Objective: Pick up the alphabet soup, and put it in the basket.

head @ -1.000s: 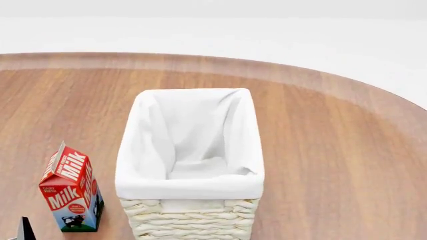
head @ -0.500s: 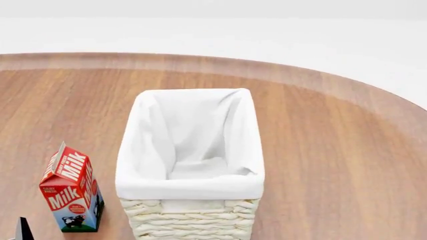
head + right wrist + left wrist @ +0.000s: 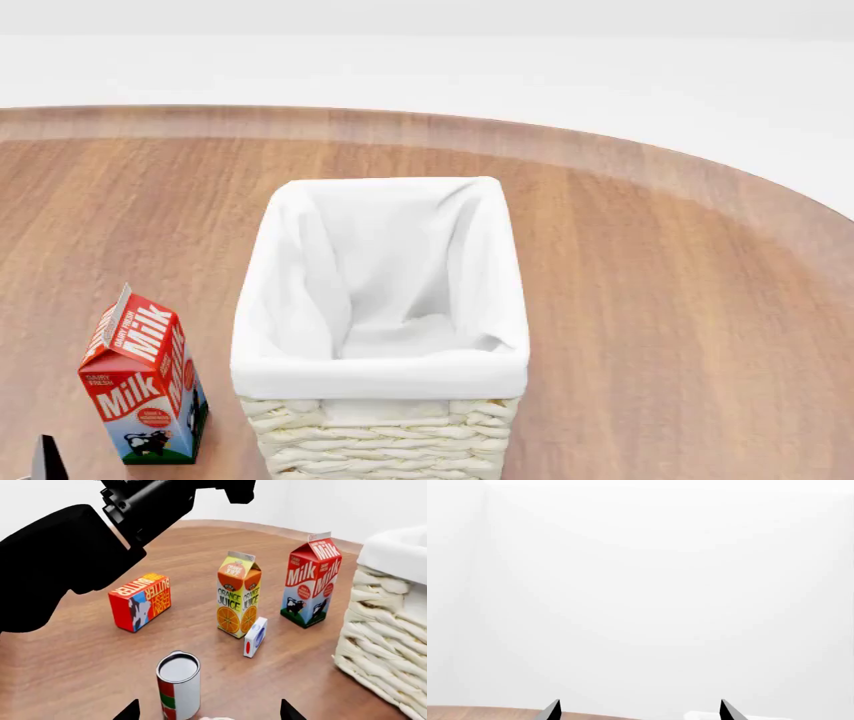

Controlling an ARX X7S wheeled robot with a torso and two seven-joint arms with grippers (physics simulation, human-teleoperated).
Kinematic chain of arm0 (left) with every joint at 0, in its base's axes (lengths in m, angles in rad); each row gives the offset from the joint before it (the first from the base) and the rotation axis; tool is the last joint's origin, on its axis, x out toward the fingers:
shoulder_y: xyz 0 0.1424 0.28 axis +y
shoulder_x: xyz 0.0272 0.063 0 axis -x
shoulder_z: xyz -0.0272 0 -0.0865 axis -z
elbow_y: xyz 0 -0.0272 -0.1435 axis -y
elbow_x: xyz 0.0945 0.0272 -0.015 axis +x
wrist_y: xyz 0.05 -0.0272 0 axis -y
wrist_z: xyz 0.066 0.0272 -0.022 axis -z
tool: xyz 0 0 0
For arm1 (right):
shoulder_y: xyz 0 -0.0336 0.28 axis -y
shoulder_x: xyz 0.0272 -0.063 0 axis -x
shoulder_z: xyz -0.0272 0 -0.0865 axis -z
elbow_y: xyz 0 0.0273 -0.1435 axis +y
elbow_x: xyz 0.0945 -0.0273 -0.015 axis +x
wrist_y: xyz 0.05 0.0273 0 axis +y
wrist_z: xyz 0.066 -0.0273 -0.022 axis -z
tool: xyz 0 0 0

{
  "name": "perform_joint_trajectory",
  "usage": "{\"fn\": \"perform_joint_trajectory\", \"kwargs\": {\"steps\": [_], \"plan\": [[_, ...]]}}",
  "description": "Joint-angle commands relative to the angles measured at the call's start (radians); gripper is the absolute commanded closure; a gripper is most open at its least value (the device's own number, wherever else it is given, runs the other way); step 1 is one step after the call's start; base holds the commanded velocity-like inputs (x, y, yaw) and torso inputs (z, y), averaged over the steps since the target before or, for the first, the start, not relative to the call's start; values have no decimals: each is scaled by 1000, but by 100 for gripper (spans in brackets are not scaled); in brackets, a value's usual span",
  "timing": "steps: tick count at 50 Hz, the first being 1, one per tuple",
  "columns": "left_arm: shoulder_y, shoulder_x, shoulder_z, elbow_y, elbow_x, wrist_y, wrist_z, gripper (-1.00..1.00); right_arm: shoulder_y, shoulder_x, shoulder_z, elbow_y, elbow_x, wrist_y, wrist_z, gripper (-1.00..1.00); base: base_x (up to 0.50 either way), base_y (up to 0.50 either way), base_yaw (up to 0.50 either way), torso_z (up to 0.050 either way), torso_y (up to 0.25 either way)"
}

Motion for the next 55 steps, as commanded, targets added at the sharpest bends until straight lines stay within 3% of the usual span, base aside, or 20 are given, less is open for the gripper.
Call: {"fn": "perform_joint_trajectory", "kwargs": {"steps": [1,55], "plan": [[-5,-1,6,-3,2,-2,-3,-100,21,-19,-21,17,-45,39,13,-100,0,0,0,0,0],[-8,-14,15,-7,-1,9,-19,-100,79,-65,-81,66,-147,124,39,-100,0,0,0,0,0]]}}
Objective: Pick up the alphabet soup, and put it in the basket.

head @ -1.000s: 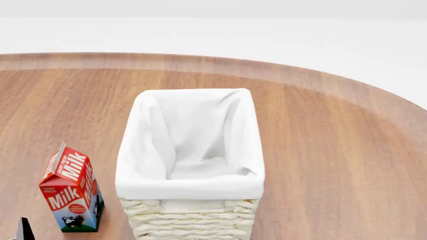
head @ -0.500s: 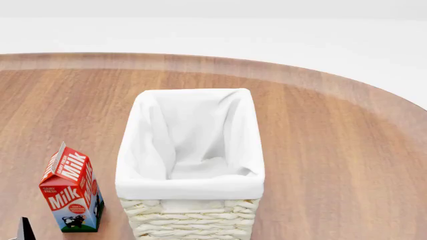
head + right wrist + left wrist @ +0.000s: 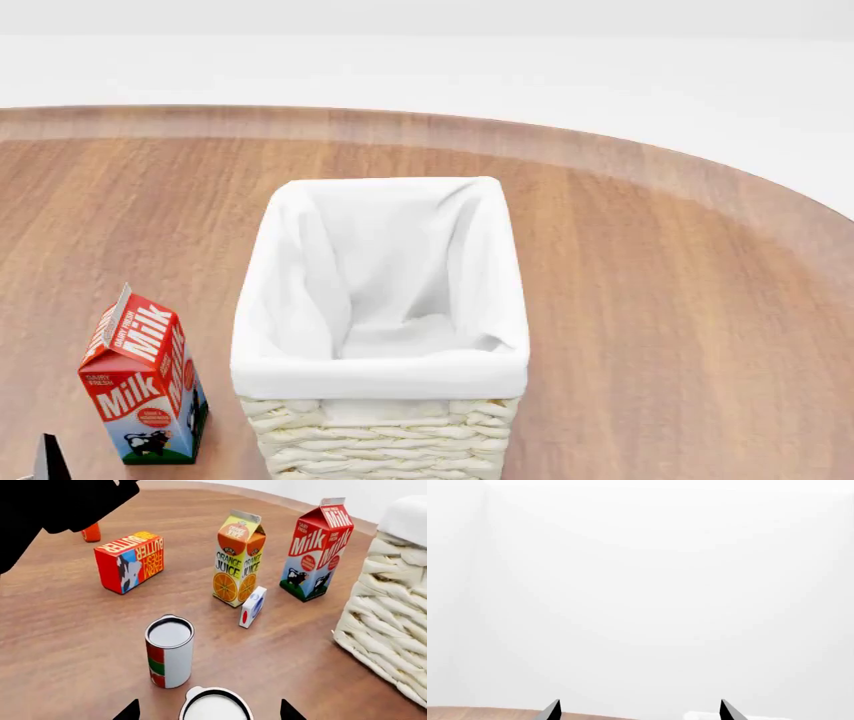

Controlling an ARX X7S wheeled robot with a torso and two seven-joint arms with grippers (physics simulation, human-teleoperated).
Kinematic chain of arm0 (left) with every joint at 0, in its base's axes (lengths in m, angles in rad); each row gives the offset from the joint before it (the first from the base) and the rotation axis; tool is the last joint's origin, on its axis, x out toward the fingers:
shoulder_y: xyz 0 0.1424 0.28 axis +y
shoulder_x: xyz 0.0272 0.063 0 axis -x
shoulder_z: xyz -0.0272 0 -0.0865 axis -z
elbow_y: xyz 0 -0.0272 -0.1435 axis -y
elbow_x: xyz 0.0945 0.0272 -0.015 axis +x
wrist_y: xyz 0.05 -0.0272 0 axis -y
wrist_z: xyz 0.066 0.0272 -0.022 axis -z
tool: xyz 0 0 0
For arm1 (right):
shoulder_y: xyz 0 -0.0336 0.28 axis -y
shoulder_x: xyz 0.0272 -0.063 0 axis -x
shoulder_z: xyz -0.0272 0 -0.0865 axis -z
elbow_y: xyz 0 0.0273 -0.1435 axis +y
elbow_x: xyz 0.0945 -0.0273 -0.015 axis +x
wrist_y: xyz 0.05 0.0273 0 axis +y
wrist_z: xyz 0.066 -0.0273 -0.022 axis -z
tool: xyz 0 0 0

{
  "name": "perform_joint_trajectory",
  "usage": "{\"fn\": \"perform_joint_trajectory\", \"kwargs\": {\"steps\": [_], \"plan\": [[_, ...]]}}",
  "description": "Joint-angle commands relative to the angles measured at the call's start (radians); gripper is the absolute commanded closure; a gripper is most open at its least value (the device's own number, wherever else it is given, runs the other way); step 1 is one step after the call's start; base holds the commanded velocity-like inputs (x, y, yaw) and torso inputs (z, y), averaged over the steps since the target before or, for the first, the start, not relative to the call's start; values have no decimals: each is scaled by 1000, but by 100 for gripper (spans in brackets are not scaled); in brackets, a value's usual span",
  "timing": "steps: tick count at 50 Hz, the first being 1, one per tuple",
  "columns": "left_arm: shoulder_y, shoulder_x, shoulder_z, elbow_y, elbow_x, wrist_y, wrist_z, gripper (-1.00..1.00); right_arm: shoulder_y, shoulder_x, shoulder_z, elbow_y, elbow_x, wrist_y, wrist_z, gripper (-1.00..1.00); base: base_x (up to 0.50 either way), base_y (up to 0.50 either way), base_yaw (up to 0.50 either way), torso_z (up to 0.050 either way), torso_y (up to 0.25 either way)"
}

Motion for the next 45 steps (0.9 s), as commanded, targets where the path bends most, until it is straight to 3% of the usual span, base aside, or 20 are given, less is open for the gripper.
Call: {"fn": "perform_joint_trajectory", "kwargs": {"steps": [1,45], "plan": [[1,-3,0,2,-2,3,-5,-100,20,-18,-16,27,-24,11,0,-100,0,0,0,0,0],[10,-15,7,18,4,7,-21,-100,103,-95,-74,137,-86,86,-3,-100,0,0,0,0,0]]}}
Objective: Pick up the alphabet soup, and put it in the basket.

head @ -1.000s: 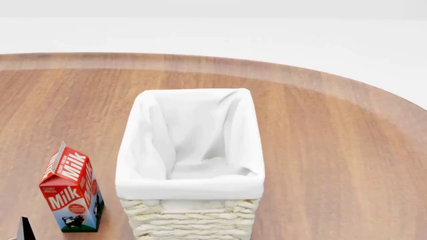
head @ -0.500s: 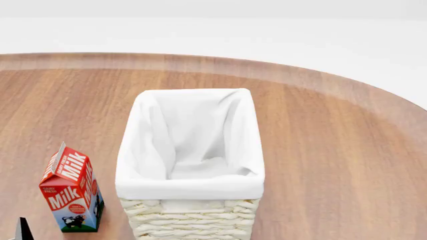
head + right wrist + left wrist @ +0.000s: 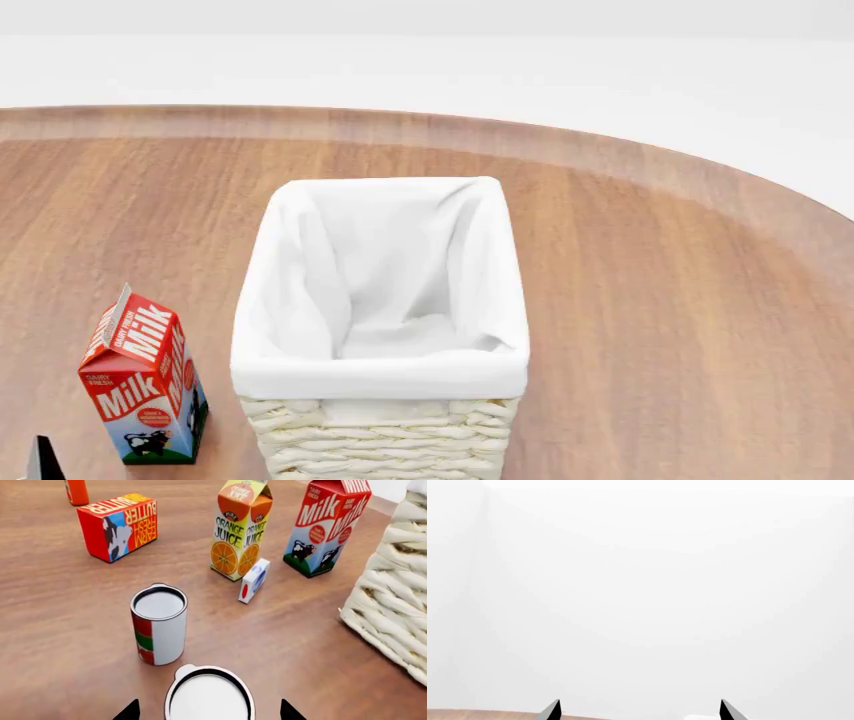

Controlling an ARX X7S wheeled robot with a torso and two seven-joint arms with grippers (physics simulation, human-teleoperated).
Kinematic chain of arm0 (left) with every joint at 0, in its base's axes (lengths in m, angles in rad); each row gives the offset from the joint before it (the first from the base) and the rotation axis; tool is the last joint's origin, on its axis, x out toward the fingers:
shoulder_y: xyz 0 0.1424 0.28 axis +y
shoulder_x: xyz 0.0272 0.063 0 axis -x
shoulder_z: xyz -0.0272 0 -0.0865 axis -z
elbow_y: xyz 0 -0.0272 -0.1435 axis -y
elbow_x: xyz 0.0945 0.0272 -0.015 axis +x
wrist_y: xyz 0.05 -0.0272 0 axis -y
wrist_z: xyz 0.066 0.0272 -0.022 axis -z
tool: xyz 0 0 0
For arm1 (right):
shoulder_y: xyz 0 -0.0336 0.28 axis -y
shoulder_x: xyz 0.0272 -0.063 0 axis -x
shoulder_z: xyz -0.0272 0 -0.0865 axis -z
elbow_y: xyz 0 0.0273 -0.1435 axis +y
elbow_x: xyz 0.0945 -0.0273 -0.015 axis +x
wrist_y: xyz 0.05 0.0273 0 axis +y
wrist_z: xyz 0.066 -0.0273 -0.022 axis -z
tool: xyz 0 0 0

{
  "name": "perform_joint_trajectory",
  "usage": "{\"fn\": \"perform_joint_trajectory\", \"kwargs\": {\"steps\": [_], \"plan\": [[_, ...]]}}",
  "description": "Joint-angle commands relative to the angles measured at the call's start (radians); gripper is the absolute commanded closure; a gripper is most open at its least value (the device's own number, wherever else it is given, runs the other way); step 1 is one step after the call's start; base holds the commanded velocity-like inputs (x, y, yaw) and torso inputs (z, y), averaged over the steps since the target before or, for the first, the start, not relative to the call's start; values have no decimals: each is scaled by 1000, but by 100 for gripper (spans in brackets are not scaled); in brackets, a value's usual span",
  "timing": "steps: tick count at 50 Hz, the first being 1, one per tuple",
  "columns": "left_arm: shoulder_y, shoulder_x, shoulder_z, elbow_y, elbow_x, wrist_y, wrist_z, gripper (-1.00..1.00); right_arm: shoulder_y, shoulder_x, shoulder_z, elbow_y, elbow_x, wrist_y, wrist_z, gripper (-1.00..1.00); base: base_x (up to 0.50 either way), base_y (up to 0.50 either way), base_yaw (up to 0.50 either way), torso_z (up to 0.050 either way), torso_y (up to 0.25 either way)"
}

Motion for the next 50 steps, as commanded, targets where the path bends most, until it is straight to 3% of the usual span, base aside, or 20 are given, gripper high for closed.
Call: {"fn": "perform_joint_trajectory", "kwargs": {"steps": [1,50], "plan": [[1,-3,1,0,0,3,-3,-100,21,-23,-19,38,-22,10,-1,-100,0,0,0,0,0],[-5,-13,12,-1,-2,2,-15,-100,79,-68,-59,99,-46,64,-11,-100,0,0,0,0,0]]}}
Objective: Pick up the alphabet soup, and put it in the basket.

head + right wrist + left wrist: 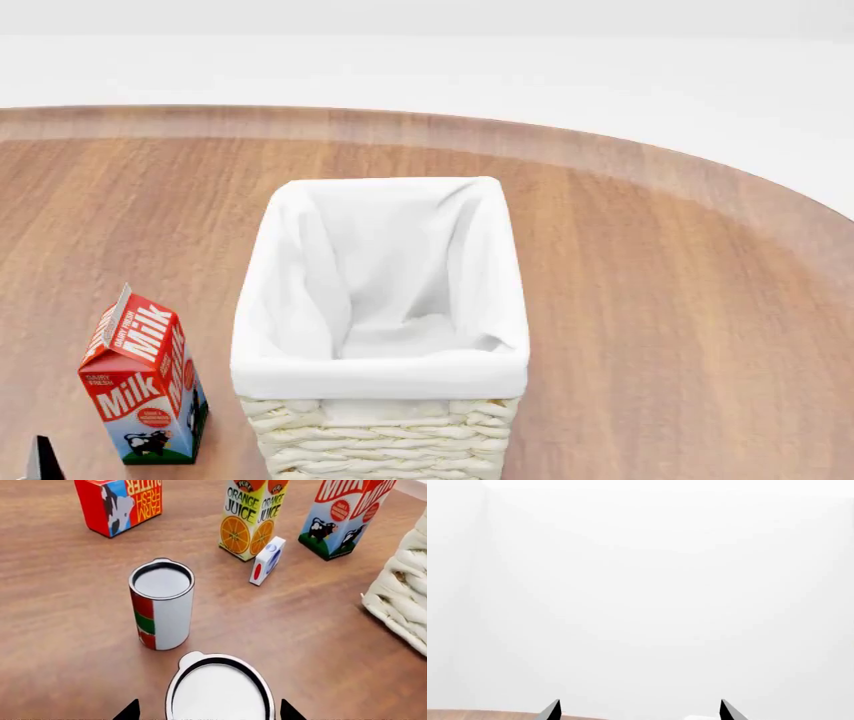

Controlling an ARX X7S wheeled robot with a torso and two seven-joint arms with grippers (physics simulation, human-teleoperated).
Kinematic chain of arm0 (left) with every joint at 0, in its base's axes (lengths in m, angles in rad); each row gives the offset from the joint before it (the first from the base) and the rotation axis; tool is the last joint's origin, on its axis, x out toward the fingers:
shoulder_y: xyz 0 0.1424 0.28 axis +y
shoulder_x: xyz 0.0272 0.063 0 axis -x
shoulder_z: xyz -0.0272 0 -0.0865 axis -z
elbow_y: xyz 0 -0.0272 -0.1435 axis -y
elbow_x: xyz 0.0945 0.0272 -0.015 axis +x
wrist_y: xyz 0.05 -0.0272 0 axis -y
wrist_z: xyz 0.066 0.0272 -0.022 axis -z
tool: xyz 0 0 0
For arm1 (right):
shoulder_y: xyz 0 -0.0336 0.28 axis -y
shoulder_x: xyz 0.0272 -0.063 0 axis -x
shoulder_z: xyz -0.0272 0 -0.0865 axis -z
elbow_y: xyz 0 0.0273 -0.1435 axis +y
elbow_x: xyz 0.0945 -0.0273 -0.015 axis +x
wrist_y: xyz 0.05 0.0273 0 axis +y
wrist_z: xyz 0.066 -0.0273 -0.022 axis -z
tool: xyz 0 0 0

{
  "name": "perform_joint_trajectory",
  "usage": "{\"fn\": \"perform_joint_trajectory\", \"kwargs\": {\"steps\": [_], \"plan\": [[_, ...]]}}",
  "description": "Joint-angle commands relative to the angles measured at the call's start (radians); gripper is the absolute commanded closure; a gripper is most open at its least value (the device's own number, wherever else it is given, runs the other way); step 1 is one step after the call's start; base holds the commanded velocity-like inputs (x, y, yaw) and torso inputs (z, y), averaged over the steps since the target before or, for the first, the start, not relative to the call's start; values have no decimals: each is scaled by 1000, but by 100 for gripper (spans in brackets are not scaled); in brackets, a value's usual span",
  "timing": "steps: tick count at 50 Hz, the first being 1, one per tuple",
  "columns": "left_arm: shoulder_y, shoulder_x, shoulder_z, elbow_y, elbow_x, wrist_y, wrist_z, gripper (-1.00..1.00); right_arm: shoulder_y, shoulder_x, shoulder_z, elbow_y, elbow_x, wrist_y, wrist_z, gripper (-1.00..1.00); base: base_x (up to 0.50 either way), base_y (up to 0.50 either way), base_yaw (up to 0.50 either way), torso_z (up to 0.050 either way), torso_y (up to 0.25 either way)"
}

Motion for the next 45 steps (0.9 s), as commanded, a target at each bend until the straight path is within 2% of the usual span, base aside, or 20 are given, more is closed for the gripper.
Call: {"fn": "perform_joint_trajectory", "kwargs": {"steps": [1,42,43,45], "plan": [[-3,-1,3,-3,1,1,-3,-100,12,-2,4,7,1,13,4,-100,0,0,0,0,0],[0,-10,11,-4,4,11,-12,-100,92,-79,-44,180,-16,-7,-33,-100,0,0,0,0,0],[0,-10,11,-3,4,11,-13,-100,93,-80,-46,185,-17,-10,-34,100,0,0,0,0,0],[1,-10,12,-3,4,12,-13,-100,93,-84,-54,194,-22,-20,-38,100,0,0,0,0,0]]}}
